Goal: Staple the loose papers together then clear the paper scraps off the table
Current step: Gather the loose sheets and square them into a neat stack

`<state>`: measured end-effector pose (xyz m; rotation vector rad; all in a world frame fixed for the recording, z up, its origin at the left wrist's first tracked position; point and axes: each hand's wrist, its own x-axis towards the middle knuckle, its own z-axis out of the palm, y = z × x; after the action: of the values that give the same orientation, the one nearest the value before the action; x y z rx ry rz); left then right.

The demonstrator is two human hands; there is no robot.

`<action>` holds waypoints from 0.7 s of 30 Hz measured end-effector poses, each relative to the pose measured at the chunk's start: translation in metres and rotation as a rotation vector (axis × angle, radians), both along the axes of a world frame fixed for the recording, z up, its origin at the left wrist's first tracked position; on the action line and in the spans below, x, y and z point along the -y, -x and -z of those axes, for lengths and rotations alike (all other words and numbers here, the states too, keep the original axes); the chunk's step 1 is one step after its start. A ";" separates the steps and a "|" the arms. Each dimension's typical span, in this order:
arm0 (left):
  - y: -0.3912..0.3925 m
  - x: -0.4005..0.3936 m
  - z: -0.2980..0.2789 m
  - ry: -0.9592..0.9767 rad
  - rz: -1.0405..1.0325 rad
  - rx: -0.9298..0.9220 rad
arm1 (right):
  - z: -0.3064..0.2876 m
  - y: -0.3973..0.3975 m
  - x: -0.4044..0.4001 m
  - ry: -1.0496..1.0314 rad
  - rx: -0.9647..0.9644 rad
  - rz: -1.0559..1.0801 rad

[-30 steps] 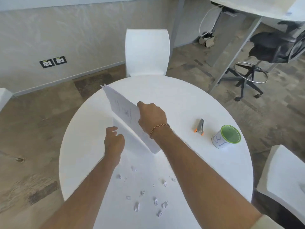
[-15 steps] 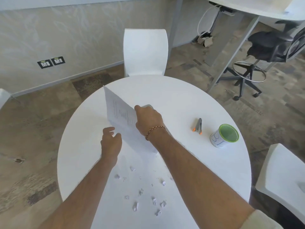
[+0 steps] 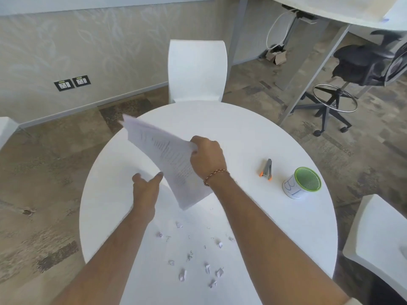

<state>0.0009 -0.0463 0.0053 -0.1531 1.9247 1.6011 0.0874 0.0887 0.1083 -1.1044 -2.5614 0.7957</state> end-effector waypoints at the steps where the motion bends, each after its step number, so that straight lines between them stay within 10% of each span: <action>1: 0.004 0.000 -0.003 -0.032 -0.031 0.043 | 0.001 -0.004 -0.005 0.074 -0.079 0.027; 7: 0.028 0.006 -0.030 -0.348 -0.018 0.012 | 0.021 -0.028 -0.026 0.473 -0.337 0.110; 14: 0.013 -0.004 -0.053 -0.239 0.088 -0.513 | 0.041 -0.033 -0.015 0.502 -0.519 0.215; 21: 0.005 0.004 -0.030 -0.238 0.099 -0.460 | 0.066 -0.028 -0.003 0.685 -0.660 0.314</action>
<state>-0.0045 -0.0499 0.0349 0.4384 2.0052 1.9004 0.1159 0.0921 0.0424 -1.1066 -1.5523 1.6676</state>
